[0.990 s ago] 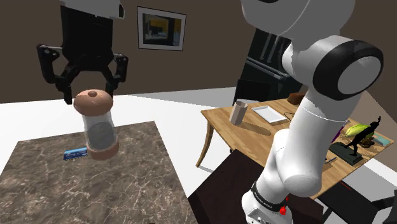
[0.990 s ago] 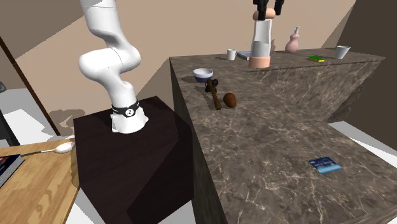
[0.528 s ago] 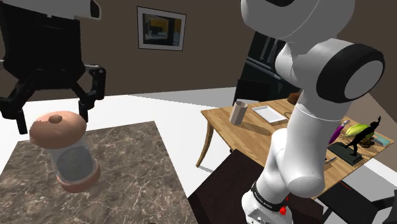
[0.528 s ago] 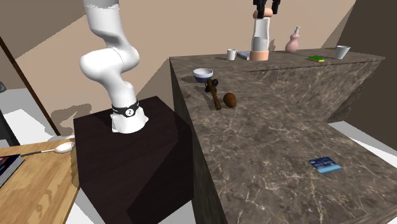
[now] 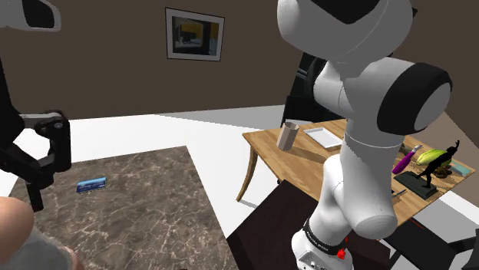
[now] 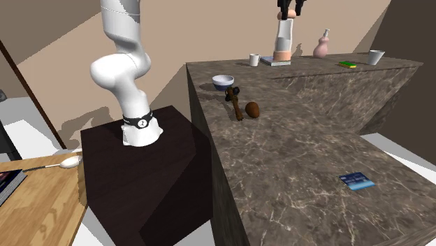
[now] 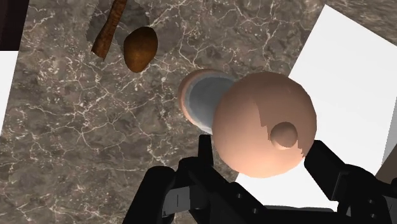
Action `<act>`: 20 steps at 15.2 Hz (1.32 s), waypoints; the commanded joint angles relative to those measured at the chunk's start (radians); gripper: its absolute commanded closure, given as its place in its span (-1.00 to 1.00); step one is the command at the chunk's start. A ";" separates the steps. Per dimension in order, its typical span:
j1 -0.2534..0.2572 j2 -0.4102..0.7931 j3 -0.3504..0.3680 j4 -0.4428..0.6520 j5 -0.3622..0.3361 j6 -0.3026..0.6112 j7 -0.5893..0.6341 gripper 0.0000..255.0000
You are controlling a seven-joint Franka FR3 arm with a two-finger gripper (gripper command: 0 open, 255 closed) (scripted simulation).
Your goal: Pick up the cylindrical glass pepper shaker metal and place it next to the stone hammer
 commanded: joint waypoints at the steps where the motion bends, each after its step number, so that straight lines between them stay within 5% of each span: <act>1: 0.021 0.014 0.007 -0.003 -0.013 0.019 0.027 1.00; 20: -0.019 -0.061 0.000 -0.362 0.029 0.306 -0.009 1.00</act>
